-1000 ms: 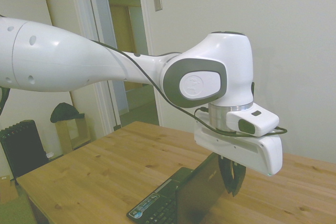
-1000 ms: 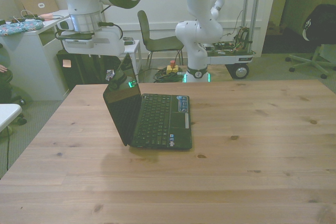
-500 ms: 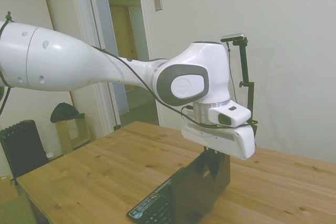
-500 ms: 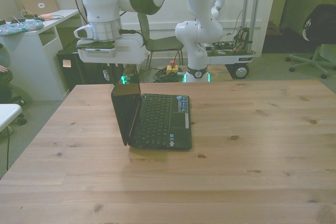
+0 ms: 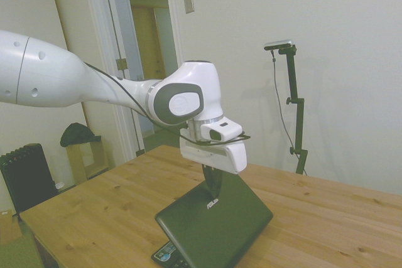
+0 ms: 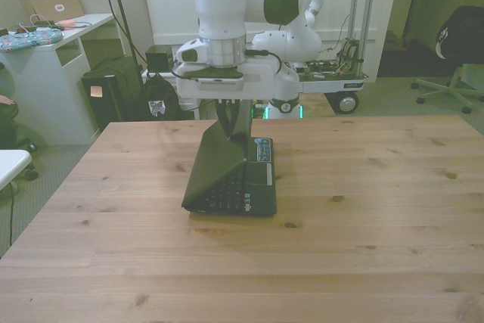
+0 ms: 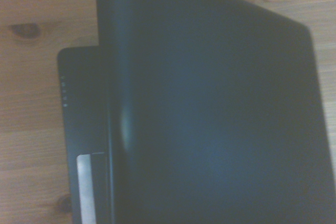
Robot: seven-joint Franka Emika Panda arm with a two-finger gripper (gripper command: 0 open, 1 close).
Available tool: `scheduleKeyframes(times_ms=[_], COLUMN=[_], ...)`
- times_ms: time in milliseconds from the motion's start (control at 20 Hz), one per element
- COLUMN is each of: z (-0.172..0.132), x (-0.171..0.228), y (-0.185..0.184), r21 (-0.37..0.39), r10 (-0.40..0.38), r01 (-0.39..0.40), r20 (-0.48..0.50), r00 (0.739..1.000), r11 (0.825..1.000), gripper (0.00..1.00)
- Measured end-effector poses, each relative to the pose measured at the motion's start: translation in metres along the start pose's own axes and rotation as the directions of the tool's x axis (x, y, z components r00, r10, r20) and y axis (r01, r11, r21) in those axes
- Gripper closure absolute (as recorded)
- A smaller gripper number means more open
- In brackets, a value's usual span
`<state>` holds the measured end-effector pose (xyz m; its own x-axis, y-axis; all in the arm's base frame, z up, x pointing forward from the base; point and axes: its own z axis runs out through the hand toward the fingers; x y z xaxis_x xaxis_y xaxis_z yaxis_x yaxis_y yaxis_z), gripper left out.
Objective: Close the laptop
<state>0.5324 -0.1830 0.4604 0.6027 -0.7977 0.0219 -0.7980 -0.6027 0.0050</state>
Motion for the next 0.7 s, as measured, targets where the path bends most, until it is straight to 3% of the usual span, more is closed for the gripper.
scheduleKeyframes(times_ms=[400,550,650,700], z=[0.081,0.069,0.04,0.019], x=[-0.017,-0.022,-0.037,-0.049], y=[0.002,-0.006,-0.017,-0.023], r21=[-0.043,-0.026,-0.002,0.01], r10=[0.013,0.007,0.001,-0.005], r01=[-0.011,-0.006,-0.001,0.005], r20=[0.048,0.031,0.012,0.004], r00=[0.999,0.999,1.0,1.0], r11=[0.999,1.0,1.0,1.0], gripper=[1.0,1.0,1.0,0.0])
